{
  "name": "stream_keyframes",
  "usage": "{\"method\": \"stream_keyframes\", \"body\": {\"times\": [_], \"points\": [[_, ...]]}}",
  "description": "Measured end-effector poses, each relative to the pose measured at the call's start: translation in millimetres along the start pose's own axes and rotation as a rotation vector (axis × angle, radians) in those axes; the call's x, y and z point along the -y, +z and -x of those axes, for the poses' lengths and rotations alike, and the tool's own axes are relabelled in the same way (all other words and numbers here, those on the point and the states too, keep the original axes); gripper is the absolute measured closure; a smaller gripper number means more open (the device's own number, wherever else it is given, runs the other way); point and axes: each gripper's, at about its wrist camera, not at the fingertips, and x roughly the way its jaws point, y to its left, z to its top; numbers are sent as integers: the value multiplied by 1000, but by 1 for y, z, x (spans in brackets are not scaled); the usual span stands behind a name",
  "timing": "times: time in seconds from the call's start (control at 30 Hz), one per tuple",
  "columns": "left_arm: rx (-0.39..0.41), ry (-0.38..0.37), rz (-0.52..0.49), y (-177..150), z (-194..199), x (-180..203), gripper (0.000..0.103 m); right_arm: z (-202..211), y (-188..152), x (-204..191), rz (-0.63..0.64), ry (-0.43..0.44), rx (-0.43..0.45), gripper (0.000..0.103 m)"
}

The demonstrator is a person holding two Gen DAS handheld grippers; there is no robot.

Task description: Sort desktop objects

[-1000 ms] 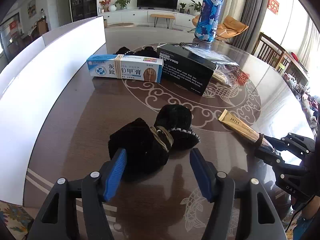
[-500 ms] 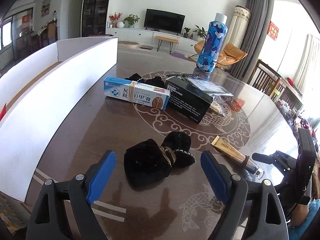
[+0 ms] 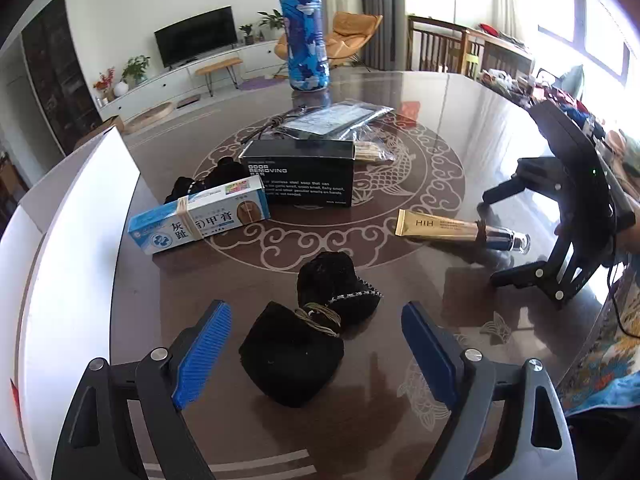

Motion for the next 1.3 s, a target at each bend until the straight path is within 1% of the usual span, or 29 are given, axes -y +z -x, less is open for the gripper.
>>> {"method": "stream_keyframes", "body": {"times": [0.07, 0.13, 0.2, 0.27, 0.37, 0.4, 0.47, 0.53, 0.57, 0.63, 0.73, 0.77, 0.8, 0.83, 0.97, 1.07, 1.1, 1.13, 1.17, 1.2, 1.23, 1.27, 1.3], "points": [[-40, -31, -36, 5, -13, -3, 16, -3, 6, 3, -4, 2, -32, 0], [-66, -34, -42, 6, -25, -8, 16, -6, 11, 5, -3, 3, -70, 0], [-78, -36, -28, 4, -35, -14, 16, -9, 16, 5, 15, 9, -107, 0], [-78, -58, 8, 1, -41, -22, 16, -11, 21, 5, 51, 23, -141, 0], [-89, -87, 27, -1, -48, -29, 16, -16, 29, 7, 73, 33, -165, 0], [-98, -94, 18, -2, -50, -28, 16, -17, 33, 6, 70, 33, -169, 1], [-122, -111, -18, -2, -54, -23, 16, -16, 38, 4, 82, 37, -171, 8], [-147, -127, -67, -3, -59, -14, 16, -14, 42, 0, 97, 43, -176, 22], [-157, -132, -91, -3, -61, -10, 16, -12, 43, 0, 97, 44, -179, 26], [-153, -159, -116, -2, -61, -3, 16, -8, 43, 3, 82, 57, -187, 38], [-146, -169, -128, -2, -60, 2, 15, -6, 43, 8, 51, 79, -198, 39], [-144, -174, -130, -3, -60, 3, 10, -6, 43, 8, 49, 82, -203, 39], [-153, -178, -139, -6, -61, 4, 3, -5, 42, 7, 53, 82, -210, 39], [-160, -182, -140, -8, -61, 5, 0, -4, 41, 6, 59, 81, -220, 39], [-136, -177, -128, -14, -58, 6, 0, 0, 35, -2, 83, 78, -253, 39], [-153, -185, -143, -11, -57, 5, 0, 3, 31, -8, 118, 46, -262, 41], [-169, -190, -153, -9, -57, 5, 0, 4, 30, -10, 122, 48, -261, 49], [-189, -191, -161, -7, -59, 5, 0, 7, 30, -10, 125, 46, -257, 69], [-210, -184, -154, -4, -60, 4, 0, 10, 30, -10, 125, 44, -257, 73], [-218, -176, -150, -3, -60, 5, 2, 11, 29, -10, 122, 46, -269, 74], [-204, -179, -150, -2, -56, 5, 21, 12, 27, -10, 123, 48, -273, 74], [-190, -179, -150, 0, -52, 3, 33, 14, 25, -11, 128, 48, -272, 74], [-187, -176, -141, 1, -49, 2, 58, 17, 22, -11, 126, 50, -270, 74]]}}
